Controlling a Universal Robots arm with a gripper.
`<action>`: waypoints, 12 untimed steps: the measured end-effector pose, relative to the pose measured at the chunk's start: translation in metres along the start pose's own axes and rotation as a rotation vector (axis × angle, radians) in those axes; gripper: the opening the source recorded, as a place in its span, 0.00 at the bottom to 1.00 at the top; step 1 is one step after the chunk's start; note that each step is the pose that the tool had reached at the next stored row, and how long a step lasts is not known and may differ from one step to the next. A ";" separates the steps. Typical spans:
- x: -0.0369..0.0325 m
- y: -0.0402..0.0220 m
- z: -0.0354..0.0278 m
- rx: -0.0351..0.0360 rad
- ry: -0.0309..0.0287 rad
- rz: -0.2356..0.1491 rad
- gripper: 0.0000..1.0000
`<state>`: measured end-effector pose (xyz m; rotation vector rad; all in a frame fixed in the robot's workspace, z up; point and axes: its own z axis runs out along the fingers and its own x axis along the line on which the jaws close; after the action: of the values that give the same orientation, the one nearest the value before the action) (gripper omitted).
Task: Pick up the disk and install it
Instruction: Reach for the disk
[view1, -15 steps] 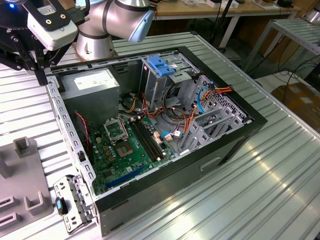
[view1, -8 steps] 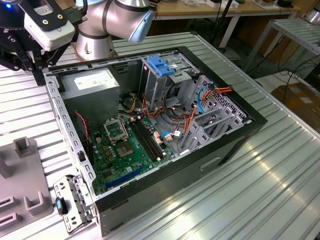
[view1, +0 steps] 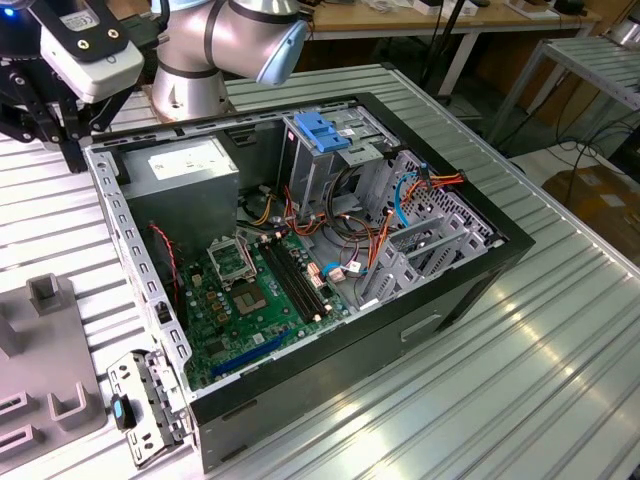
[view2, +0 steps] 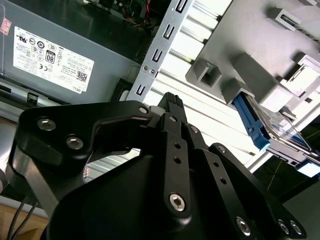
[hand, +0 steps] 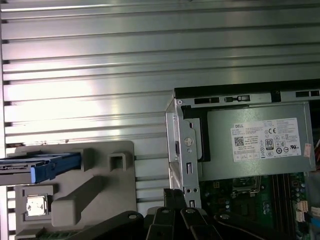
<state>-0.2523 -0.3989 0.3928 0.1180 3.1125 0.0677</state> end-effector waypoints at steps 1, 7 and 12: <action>0.0009 -0.0001 -0.0001 0.0001 0.0001 0.000 0.11; 0.0037 -0.0003 -0.0001 0.0001 0.0001 0.000 0.11; 0.0061 -0.0005 -0.0002 0.0001 0.0001 0.000 0.11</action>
<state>-0.2584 -0.3989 0.3928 0.1179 3.1125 0.0676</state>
